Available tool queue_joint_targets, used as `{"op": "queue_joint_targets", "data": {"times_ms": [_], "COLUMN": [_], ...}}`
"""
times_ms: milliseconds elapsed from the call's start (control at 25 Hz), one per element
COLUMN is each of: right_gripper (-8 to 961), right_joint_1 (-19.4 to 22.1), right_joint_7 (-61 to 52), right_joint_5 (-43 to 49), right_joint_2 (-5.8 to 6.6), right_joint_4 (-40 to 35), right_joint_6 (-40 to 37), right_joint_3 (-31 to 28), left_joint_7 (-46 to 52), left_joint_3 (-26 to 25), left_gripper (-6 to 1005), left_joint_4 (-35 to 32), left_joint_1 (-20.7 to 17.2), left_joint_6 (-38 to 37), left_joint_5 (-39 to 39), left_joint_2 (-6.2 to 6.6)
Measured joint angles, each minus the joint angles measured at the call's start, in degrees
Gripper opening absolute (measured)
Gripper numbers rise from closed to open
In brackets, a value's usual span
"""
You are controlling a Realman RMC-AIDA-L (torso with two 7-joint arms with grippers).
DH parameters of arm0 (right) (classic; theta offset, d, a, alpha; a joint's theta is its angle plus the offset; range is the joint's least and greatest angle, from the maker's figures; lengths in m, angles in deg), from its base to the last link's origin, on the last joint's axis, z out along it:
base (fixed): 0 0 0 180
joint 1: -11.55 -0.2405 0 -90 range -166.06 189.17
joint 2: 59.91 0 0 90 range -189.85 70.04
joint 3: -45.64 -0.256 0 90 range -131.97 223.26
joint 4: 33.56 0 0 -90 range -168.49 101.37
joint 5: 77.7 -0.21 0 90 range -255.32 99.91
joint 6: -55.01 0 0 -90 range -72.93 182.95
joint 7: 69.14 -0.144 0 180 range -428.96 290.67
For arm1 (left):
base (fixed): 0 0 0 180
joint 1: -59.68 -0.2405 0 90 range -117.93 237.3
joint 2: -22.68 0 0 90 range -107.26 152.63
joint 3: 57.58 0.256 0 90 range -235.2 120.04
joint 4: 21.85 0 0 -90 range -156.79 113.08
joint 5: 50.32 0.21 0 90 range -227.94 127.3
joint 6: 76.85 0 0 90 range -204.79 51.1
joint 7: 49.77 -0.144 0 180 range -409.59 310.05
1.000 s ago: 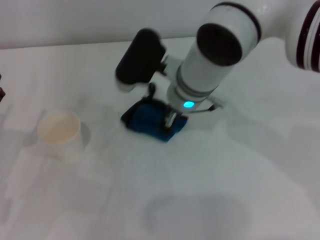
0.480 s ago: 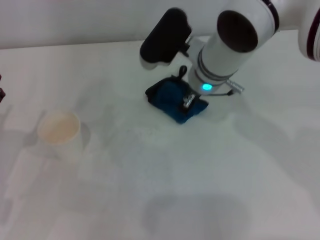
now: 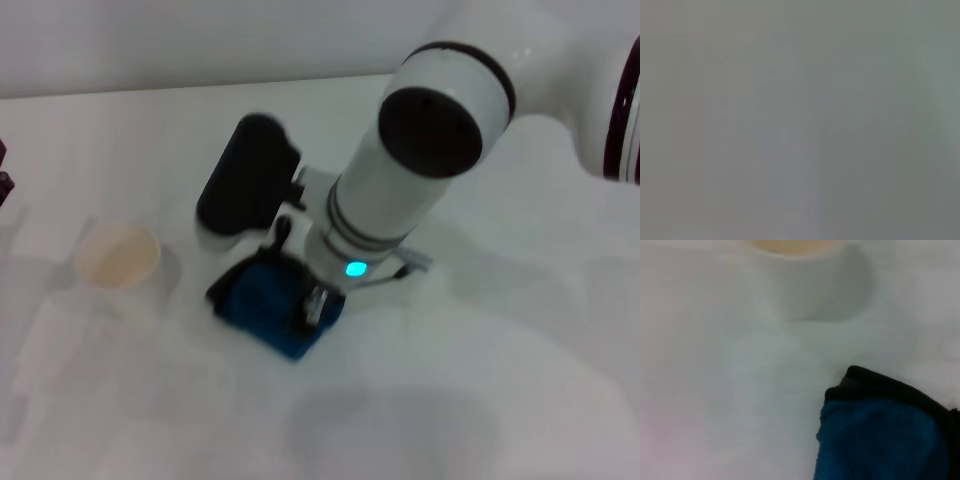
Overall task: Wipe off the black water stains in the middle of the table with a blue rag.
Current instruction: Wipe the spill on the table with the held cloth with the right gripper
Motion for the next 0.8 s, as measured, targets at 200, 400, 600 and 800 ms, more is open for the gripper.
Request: {"op": "queue_joint_targets", "data": {"times_ms": [200,400,600,800], "right_gripper": [88,90,93,95], "right_joint_1": [0.6,0.8,3.5,7.0], "right_joint_7": [0.1,-0.3,-1.3,-3.4], "right_joint_5": [-2.3,-3.4,1.1,10.0], "right_joint_2": [-0.11,-0.09,-0.09,0.04], "right_joint_4": [-5.4,-5.8,-5.1,-7.2], "right_joint_6": [4.4,5.7,7.2,11.1], "right_joint_3": [1.7,2.0,-3.8,-10.0], "left_joint_7": [0.0,0.0,0.0,0.0], "left_joint_3": [0.0,0.0,0.0,0.0], "left_gripper": [880,879,878,880], "left_joint_4": [0.0,0.0,0.0,0.3], "left_joint_1": [0.0,-0.1,-0.3,-0.2], "left_joint_6": [0.0,-0.1,-0.1,-0.1], "left_joint_5": [0.0,0.0,0.0,-0.1], "left_joint_2": [0.00,0.01,0.14,0.22]}}
